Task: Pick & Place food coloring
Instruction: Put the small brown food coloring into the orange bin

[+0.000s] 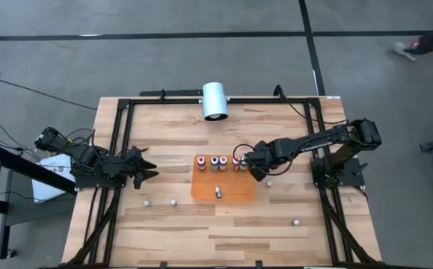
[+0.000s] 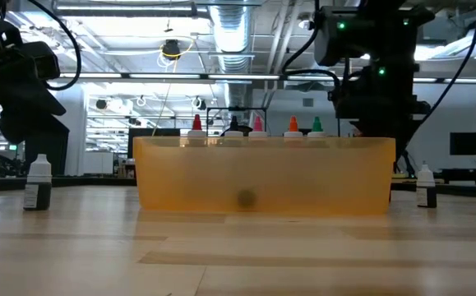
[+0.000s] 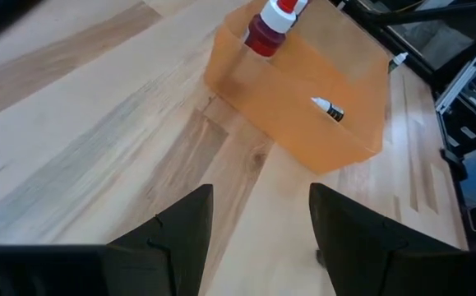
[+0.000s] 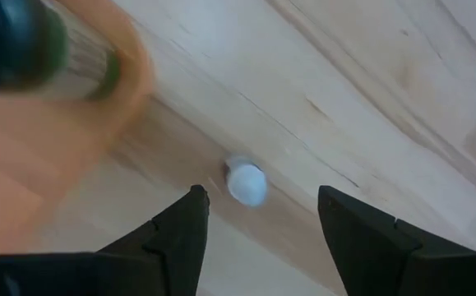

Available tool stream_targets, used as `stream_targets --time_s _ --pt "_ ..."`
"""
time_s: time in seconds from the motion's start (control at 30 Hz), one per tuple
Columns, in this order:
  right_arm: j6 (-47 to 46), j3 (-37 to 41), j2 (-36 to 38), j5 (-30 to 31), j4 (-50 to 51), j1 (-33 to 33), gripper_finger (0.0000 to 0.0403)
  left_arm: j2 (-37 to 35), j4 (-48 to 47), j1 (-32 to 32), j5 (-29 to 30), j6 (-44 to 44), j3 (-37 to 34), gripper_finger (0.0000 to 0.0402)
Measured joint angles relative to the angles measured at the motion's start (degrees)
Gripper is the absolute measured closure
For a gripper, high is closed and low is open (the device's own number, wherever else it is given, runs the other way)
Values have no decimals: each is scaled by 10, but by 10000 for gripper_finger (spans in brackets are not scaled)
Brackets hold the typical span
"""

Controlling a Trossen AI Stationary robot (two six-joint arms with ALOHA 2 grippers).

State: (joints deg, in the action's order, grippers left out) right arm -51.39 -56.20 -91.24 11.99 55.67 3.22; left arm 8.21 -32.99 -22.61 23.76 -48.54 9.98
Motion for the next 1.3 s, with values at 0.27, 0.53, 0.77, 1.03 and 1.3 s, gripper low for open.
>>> stream_targets --time_s 0.27,0.53,0.77,1.03,1.3 --pt "1 23 0 -1 -45 -11 183 0 1 0 -15 -7 0 207" --pt "-16 41 0 -4 -58 -11 184 0 7 0 -19 -8 0 207" --pt "0 41 0 -1 -72 -18 184 0 8 0 -19 -12 0 207" --pt "9 41 0 0 -80 -30 184 0 8 0 -18 -13 0 207" --pt "9 41 0 -1 -79 -30 184 0 8 0 -18 -7 0 207"
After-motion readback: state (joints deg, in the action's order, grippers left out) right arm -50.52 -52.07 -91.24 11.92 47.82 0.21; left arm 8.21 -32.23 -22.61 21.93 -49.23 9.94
